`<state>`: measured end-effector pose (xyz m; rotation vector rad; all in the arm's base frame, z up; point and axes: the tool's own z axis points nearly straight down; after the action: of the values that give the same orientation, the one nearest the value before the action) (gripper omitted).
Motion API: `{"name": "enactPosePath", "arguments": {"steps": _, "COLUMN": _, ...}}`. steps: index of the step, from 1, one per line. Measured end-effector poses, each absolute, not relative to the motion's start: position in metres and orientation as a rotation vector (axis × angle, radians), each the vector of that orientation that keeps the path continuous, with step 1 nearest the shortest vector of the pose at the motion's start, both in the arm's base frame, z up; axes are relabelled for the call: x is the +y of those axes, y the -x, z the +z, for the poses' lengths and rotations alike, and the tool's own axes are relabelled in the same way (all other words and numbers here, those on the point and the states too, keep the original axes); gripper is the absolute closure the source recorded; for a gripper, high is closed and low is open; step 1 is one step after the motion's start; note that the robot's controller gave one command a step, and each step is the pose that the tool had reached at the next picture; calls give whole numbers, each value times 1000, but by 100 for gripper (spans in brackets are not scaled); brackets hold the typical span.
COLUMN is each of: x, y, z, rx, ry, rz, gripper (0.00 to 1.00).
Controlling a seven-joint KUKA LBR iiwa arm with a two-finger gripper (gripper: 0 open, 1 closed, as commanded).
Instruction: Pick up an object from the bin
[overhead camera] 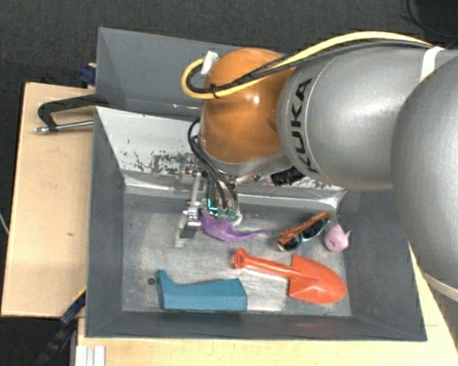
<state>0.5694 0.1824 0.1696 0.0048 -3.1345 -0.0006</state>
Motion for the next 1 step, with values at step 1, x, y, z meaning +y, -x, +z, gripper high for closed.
{"name": "enactPosePath", "arguments": {"steps": 1, "x": 182, "y": -571, "z": 175, "rx": -3143, "ry": -2, "rz": -3, "gripper": 0}}
